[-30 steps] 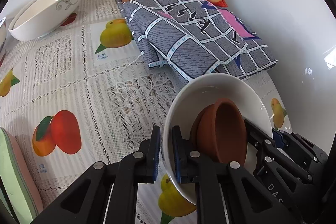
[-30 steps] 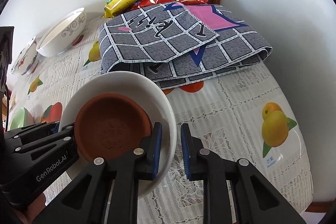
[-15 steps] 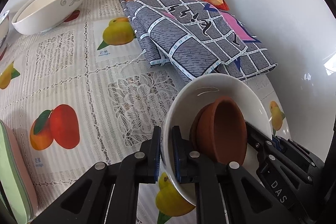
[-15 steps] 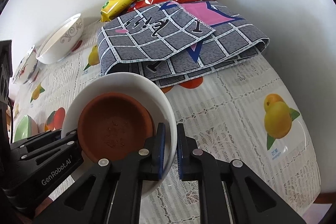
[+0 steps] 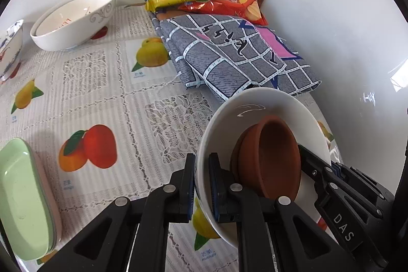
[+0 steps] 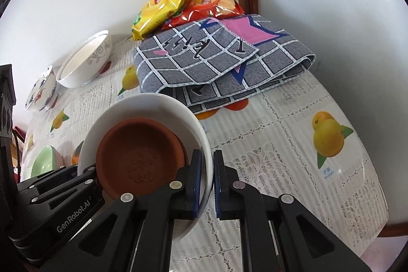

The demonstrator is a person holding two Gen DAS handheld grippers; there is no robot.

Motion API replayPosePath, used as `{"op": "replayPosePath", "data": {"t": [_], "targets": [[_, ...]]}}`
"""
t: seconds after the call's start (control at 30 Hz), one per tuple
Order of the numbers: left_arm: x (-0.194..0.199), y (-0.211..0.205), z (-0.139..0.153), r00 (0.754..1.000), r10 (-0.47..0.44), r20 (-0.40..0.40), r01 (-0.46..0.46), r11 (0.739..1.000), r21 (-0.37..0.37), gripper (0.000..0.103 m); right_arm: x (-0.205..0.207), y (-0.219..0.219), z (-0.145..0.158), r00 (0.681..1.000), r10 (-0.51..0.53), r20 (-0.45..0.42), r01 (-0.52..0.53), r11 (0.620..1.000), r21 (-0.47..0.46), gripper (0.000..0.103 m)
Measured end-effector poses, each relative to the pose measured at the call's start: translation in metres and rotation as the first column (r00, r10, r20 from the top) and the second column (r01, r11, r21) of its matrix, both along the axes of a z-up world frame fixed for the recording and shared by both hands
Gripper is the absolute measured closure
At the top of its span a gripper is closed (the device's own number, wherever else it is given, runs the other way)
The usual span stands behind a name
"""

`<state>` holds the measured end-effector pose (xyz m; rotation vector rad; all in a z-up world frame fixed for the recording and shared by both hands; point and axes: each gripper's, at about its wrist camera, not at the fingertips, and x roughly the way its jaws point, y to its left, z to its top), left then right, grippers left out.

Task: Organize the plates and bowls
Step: 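Lift the white bowl with both grippers and carry it toward the green plate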

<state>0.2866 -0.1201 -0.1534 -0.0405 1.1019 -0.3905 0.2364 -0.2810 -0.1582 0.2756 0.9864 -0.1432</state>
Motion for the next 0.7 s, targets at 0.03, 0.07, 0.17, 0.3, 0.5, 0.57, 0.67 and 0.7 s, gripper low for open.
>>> {"op": "replayPosePath", "data": {"t": [0.03,0.07,0.17,0.3,0.5,0.57,0.67,0.7], "targets": [[-0.001,0.002,0.003,1.0,0.003,0.003,-0.003,1.0,-0.002,0.092,0.0,0.002,0.003,1.0,0.0,0.004,0.0,1.0,0.001,0.094],[-0.003,0.004,0.006,1.0,0.005,0.006,-0.005,1.0,-0.004,0.092,-0.001,0.004,0.006,1.0,0.001,0.007,-0.001,1.0,0.002,0.094],[-0.007,0.012,0.016,1.0,0.011,0.017,-0.01,1.0,-0.01,0.092,-0.005,0.012,0.017,1.0,0.004,0.019,-0.004,1.0,-0.004,0.094],[-0.014,0.024,0.031,0.999,0.021,0.041,-0.021,1.0,-0.007,0.092,-0.011,0.021,0.03,0.999,0.015,0.039,-0.015,1.0,-0.003,0.094],[-0.022,0.038,0.047,0.997,0.035,0.062,-0.034,0.999,-0.013,0.092,-0.017,0.036,0.048,0.997,0.026,0.068,-0.026,1.0,-0.005,0.094],[-0.025,0.044,0.051,0.997,0.041,0.068,-0.04,0.999,-0.019,0.092,-0.019,0.04,0.052,0.997,0.029,0.074,-0.029,1.0,-0.004,0.094],[-0.029,0.052,0.056,0.996,0.051,0.075,-0.049,0.998,-0.027,0.092,-0.022,0.047,0.059,0.996,0.035,0.085,-0.035,0.999,-0.008,0.094],[-0.03,0.053,0.057,0.995,0.053,0.079,-0.051,0.998,-0.026,0.092,-0.023,0.05,0.061,0.995,0.037,0.088,-0.036,0.999,-0.011,0.094]]}}
